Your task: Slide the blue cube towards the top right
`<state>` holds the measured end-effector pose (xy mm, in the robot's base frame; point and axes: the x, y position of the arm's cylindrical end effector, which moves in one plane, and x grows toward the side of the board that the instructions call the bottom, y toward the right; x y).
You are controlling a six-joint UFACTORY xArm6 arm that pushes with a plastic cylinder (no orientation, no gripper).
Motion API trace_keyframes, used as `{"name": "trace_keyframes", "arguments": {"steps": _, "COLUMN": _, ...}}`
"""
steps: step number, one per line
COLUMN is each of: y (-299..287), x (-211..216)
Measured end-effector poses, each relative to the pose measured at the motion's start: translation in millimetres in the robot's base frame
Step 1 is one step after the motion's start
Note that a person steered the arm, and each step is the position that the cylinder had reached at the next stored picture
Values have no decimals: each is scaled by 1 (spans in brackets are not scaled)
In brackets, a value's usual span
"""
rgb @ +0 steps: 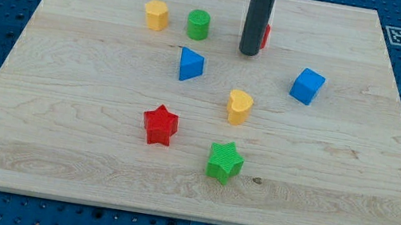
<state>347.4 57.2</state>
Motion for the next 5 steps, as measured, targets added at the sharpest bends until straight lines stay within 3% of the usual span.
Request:
{"name": "trace_keyframes", "arguments": {"steps": 3, "y": 72, "x": 95}}
{"name": "trace_keyframes", "arguments": {"steps": 5, "y": 84, "x": 99}}
